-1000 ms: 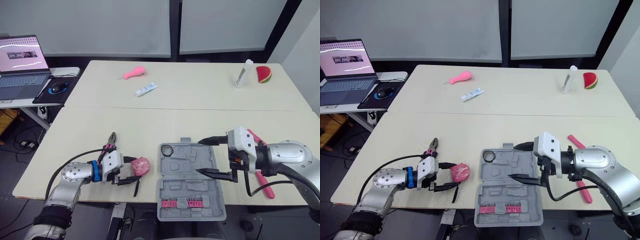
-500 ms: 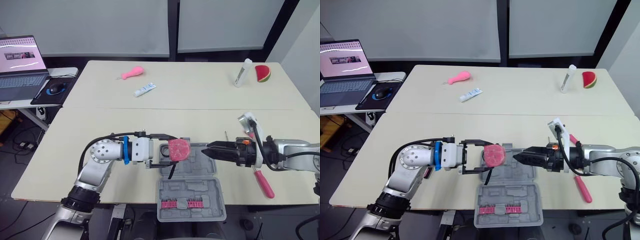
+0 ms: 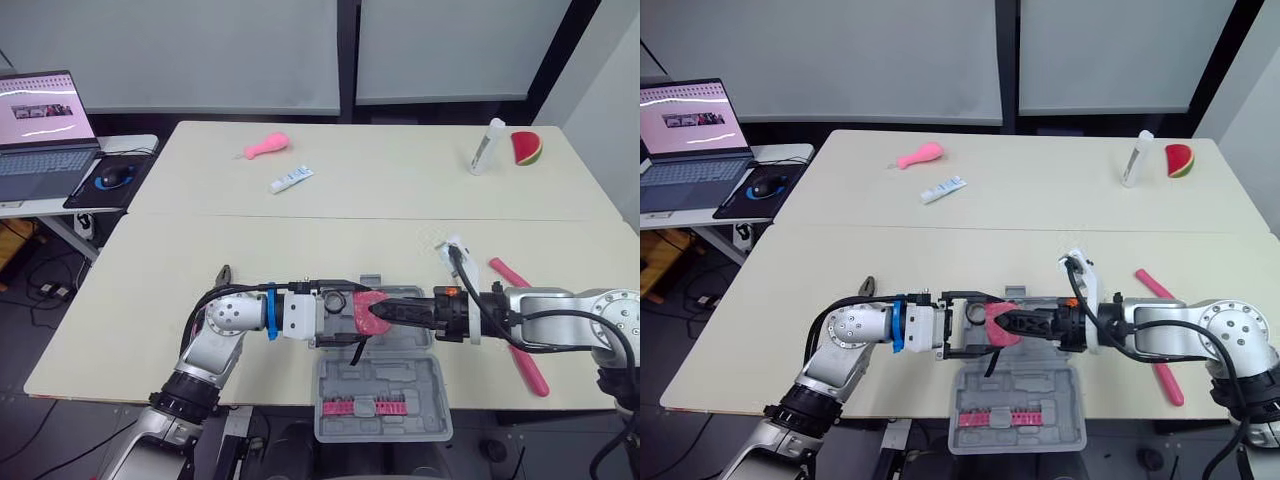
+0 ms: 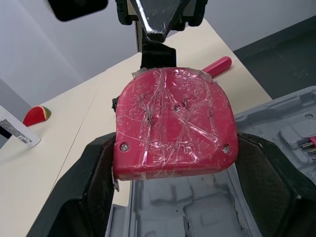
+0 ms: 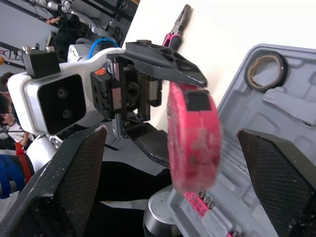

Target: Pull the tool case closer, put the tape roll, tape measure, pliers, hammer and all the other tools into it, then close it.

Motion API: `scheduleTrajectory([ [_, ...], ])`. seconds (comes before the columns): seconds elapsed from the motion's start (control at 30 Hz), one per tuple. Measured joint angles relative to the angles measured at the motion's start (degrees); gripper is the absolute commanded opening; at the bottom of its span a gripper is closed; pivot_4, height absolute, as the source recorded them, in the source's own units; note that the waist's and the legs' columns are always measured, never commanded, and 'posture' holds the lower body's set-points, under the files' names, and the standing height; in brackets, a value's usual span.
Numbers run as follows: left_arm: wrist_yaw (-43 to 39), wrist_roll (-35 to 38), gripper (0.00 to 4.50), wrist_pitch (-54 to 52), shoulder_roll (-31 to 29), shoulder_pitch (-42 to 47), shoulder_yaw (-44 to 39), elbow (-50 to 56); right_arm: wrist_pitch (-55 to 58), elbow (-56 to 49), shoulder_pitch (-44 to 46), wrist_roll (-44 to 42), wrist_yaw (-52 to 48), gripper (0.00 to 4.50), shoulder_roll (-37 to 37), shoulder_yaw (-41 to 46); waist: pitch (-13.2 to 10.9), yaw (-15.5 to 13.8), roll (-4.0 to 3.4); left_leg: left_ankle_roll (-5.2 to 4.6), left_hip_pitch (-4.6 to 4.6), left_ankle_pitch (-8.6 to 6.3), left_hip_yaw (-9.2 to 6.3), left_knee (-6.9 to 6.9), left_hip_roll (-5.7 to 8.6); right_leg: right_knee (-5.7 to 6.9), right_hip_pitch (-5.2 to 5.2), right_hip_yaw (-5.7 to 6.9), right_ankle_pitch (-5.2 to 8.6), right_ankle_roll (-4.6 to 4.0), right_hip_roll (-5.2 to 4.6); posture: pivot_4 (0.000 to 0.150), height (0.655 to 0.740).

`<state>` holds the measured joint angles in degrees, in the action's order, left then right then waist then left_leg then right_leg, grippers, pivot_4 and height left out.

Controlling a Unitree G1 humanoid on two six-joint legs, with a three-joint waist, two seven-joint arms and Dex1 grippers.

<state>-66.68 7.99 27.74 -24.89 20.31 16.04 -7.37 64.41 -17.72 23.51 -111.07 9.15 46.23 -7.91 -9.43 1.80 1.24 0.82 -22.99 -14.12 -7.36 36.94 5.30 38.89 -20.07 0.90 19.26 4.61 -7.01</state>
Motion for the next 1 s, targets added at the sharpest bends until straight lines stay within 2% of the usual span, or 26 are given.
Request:
scheduleTrajectory([
  [0.07,0.0,-0.1,3.13,0.3,0.0,0.0,0.0,0.0,-0.1,0.0,0.1,0.0,0.2,3.94,-0.1,-0.7,0.0,-0.1,0.00,0.00,0.00,0.00,0.00,0.01,0.02,-0.01,0.01,0.00,0.00,0.00,-0.01,0.150,0.7400],
  [0.17,0.0,-0.1,3.13,0.3,0.0,-0.2,0.0,0.0,-0.1,-0.4,0.1,0.0,0.3,2.95,0.1,-1.8,0.0,-0.1,0.00,0.00,0.00,0.00,-0.01,0.00,0.02,-0.01,0.00,0.00,0.00,0.00,-0.01,0.150,0.7400],
  [0.23,-0.1,-0.1,3.13,0.5,0.0,-0.3,0.1,0.0,-0.1,-0.6,0.1,0.1,0.4,2.48,0.3,-2.4,0.0,0.0,0.00,0.00,0.00,0.00,-0.04,0.00,0.01,0.00,0.00,0.00,0.00,0.00,0.00,0.150,0.7400],
  [0.6,0.0,0.0,3.13,0.6,0.0,-0.3,0.2,-0.1,-0.4,0.1,-0.1,1.2,1.0,0.92,0.5,-2.5,0.0,0.0,0.00,0.00,0.00,0.00,-0.04,0.00,0.02,-0.01,0.00,0.00,0.00,0.00,0.00,0.150,0.7400],
  [0.7,0.0,0.1,3.13,0.6,0.1,-0.3,0.2,-0.2,-0.5,0.1,-0.1,1.4,1.0,0.82,0.4,-2.5,0.0,0.0,0.00,0.00,0.00,0.00,-0.04,0.00,0.02,0.00,0.00,0.00,0.00,0.00,0.00,0.150,0.7400],
  [0.77,-0.1,0.3,3.84,0.4,0.1,-0.4,0.2,-0.2,-0.5,0.1,-0.1,1.4,1.0,0.82,0.4,-2.5,0.0,0.0,0.00,0.00,0.00,0.00,-0.04,0.00,0.02,0.00,0.00,0.00,0.00,0.00,0.00,0.150,0.7400],
  [0.83,-0.1,1.0,4.37,-0.1,0.3,-0.6,0.3,-0.1,-0.5,-0.1,-0.1,1.4,0.8,0.82,0.2,-2.5,0.0,0.0,0.00,-0.01,0.00,0.00,-0.04,0.00,0.02,0.00,0.00,0.00,0.00,0.00,0.00,0.150,0.7400],
  [0.87,-0.2,1.3,4.50,-0.5,0.4,-0.7,0.4,0.2,-0.5,-0.2,-0.1,1.3,0.7,0.82,0.2,-2.5,0.0,0.0,0.00,-0.01,0.00,0.00,-0.05,0.00,0.02,-0.01,0.00,0.00,0.00,0.00,-0.01,0.150,0.7400],
  [0.97,-0.3,2.6,4.50,-2.2,0.1,-1.4,0.4,0.9,-0.4,-0.2,-0.6,1.1,-0.1,0.82,1.1,-2.3,0.0,0.0,0.00,-0.01,0.00,0.00,-0.06,0.00,0.03,0.00,0.00,0.01,0.00,0.00,0.00,0.150,0.7400],
  [1.0,-0.5,5.7,4.50,-5.9,-2.4,-4.0,-0.1,5.0,1.0,0.2,-4.0,0.0,-3.0,0.82,6.7,0.5,0.0,-0.1,-0.01,-0.04,-0.04,-0.02,-0.06,-0.02,0.04,-0.08,-0.01,-0.02,0.01,0.01,-0.02,0.150,0.7400],
])
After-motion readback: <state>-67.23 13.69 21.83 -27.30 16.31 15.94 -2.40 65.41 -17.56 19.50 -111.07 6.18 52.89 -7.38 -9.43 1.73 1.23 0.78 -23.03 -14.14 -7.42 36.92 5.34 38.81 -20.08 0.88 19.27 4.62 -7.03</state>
